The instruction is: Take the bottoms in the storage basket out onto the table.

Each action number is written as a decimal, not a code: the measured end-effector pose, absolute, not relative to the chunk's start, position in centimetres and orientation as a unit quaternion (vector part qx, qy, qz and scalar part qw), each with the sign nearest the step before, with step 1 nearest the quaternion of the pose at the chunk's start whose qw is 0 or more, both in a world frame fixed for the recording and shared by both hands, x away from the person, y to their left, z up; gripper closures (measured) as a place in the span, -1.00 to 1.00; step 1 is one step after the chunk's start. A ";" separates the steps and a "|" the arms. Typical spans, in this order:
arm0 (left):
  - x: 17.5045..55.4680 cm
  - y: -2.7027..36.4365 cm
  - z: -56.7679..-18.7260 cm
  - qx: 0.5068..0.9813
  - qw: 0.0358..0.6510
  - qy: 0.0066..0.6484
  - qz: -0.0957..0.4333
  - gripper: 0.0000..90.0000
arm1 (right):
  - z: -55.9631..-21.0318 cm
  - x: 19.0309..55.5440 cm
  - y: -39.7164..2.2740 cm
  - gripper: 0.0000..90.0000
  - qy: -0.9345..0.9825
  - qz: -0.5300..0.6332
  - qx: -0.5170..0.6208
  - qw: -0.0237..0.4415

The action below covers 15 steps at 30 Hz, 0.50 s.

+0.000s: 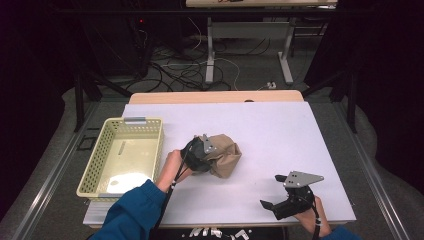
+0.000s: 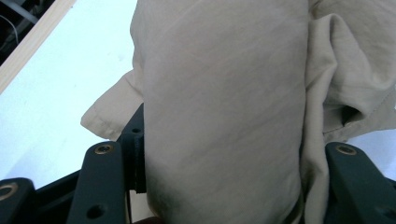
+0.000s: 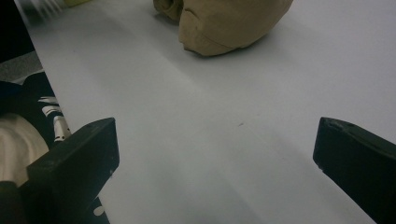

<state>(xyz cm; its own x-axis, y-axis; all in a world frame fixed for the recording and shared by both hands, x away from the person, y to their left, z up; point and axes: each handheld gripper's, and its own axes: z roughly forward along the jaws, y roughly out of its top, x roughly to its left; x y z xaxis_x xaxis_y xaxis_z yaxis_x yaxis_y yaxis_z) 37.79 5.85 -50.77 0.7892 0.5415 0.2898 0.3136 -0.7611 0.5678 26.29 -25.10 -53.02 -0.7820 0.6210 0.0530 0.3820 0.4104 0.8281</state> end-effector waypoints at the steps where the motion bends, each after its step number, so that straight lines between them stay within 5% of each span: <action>1: 37.8 5.8 -50.9 0.910 0.255 0.236 0.227 -0.07 | -53.0 26.3 -25.1 -1.00 0.829 0.451 0.303 0.132; 8: 37.9 5.6 -51.2 0.908 0.254 0.239 0.233 -0.11 | -53.0 26.3 -25.1 -1.00 0.829 0.451 0.303 0.132; 15: 38.0 5.9 -51.0 0.905 0.259 0.246 0.232 -0.35 | -53.0 26.2 -25.1 -1.00 0.828 0.451 0.306 0.131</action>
